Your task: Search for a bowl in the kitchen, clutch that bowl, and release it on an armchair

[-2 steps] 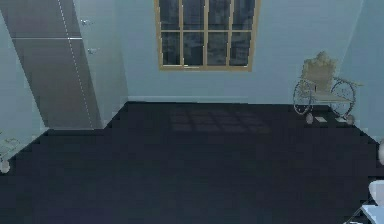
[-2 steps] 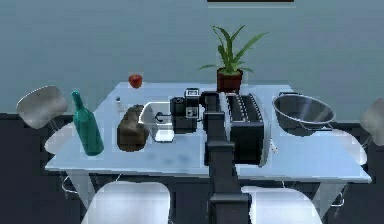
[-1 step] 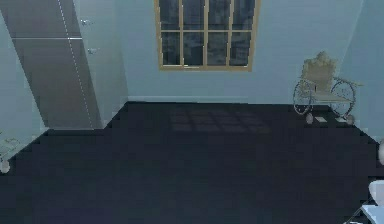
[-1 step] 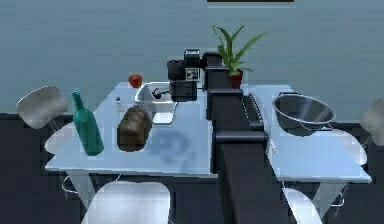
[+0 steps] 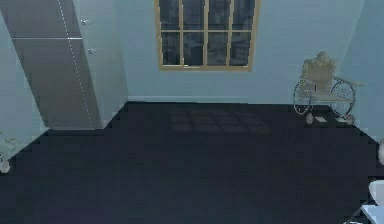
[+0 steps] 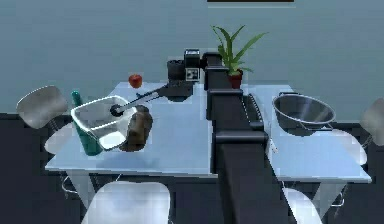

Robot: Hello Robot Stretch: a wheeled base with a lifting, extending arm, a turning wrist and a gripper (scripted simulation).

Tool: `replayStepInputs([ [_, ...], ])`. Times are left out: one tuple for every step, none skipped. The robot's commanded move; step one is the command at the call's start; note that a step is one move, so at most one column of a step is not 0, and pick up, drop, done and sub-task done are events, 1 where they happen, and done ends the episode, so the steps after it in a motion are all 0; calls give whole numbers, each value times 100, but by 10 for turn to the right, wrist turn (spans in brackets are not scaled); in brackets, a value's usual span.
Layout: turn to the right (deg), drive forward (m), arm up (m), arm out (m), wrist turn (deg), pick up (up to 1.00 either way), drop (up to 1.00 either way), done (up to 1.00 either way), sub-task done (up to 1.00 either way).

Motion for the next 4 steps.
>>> replayStepInputs([
  [0, 0, 0, 0, -450, 0, 0, 0, 0],
  [0, 0, 0, 0, -270, 0, 0, 0, 0],
  [0, 0, 0, -34, 0, 0, 0, 0, 0],
  [-450, 0, 0, 0, 0, 0, 0, 0, 0],
])
